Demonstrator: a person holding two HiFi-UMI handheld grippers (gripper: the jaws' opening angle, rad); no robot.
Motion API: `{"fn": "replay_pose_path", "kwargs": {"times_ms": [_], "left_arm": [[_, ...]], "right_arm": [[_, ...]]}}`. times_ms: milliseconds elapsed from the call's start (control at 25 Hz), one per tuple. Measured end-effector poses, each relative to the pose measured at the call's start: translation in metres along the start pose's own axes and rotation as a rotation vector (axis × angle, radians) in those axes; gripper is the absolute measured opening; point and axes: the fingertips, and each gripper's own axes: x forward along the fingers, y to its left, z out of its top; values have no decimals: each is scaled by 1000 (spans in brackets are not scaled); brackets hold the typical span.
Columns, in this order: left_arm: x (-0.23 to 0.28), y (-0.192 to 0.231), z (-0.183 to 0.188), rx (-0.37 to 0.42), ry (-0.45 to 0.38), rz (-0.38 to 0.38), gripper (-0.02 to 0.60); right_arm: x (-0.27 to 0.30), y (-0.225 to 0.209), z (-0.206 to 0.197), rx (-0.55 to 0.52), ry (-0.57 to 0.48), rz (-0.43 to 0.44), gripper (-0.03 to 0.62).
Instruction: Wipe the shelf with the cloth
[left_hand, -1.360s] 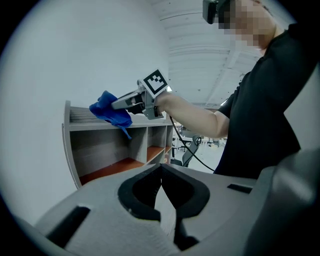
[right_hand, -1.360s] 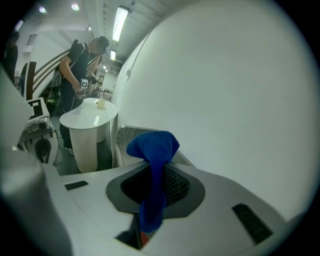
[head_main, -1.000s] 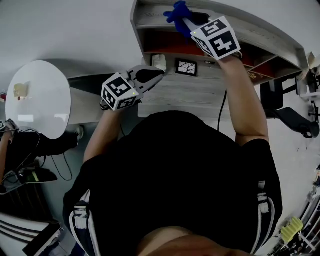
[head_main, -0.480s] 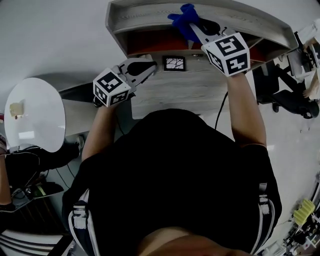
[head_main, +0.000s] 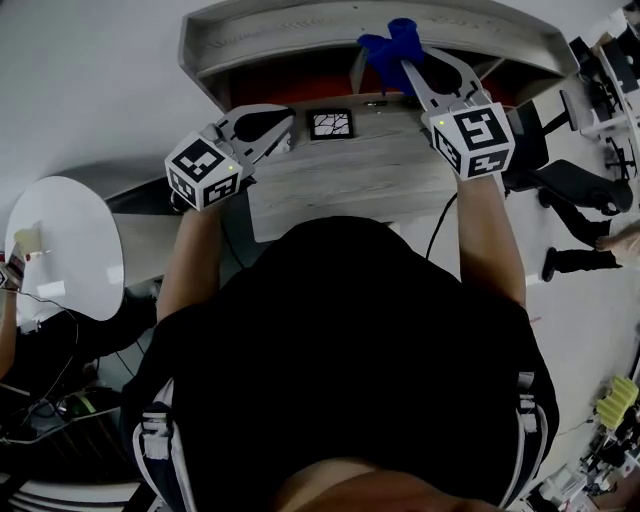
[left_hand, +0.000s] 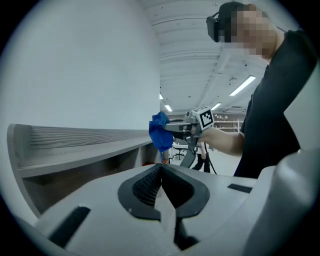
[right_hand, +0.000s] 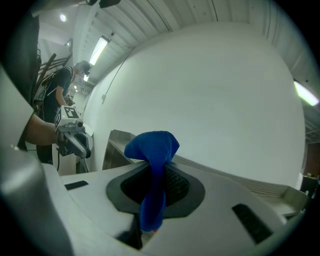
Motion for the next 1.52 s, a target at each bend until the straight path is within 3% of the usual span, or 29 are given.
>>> {"fn": "replay_pose_path", "kwargs": {"times_ms": [160, 400, 960, 1520], "left_arm": [[3, 2, 6, -21, -38, 12, 17], [7, 4, 5, -22, -30, 14, 17], [12, -7, 4, -16, -23, 34, 17], [31, -6, -1, -43, -6, 36, 17]], "right_arm": [[-21, -8, -8, 7, -37, -42, 49], [-54, -21, -24, 2, -93, -125, 49], [-101, -22, -96, 82, -28, -186, 49], [-107, -56, -104, 113, -35, -235, 49]]}}
